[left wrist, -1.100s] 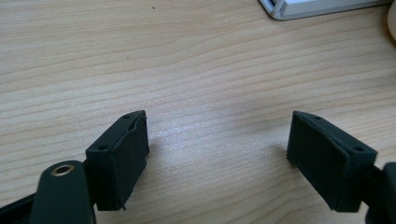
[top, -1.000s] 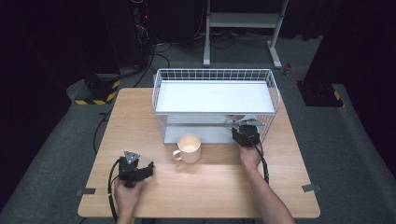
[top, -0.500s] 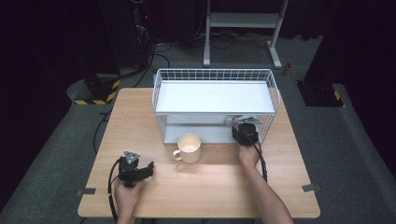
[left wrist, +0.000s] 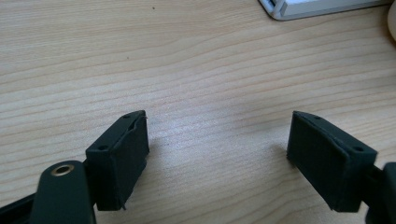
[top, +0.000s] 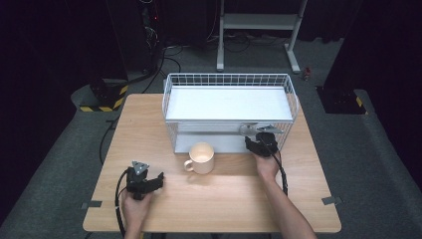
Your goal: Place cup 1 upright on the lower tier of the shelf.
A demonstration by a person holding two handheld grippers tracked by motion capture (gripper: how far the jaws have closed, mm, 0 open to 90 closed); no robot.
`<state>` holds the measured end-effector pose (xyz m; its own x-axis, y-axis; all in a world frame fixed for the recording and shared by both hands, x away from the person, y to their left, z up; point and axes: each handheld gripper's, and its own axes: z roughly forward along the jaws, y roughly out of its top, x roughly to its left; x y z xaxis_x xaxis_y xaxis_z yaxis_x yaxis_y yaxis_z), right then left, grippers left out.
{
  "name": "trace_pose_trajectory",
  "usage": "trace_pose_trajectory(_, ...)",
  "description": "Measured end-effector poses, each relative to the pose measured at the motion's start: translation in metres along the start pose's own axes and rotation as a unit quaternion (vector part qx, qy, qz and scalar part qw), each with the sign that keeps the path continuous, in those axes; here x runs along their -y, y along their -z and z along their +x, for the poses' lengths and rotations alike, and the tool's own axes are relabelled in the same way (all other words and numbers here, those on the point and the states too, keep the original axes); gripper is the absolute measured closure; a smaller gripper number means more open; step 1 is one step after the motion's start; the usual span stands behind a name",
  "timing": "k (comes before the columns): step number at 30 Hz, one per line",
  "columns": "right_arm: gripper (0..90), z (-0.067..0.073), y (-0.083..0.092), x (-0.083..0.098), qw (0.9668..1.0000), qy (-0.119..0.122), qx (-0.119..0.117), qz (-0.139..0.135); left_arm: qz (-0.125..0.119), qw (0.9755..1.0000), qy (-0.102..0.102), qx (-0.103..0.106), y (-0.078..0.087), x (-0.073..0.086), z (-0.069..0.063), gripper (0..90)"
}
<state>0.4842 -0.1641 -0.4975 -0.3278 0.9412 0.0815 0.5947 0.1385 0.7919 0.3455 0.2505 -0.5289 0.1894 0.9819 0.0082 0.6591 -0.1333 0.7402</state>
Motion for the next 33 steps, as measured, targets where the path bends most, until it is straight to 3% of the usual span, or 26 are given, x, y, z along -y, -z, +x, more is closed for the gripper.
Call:
trace_pose_trajectory(7,38.4,-0.004,0.013,0.004,0.9997,0.018,-0.014,0.0,0.0,1.0,0.0,0.0,0.0,0.0,0.0,20.8)
trace_pose_trajectory(11,37.8,-0.007,0.019,0.008,0.9993,0.02,-0.03,-0.006,0.0,1.0,0.0,0.0,0.0,0.0,0.0,20.8)
trace_pose_trajectory(33,34.1,-0.017,0.057,0.011,0.9964,0.032,-0.072,-0.031,0.0,1.0,-0.001,0.0,0.0,0.0,0.0,20.8)
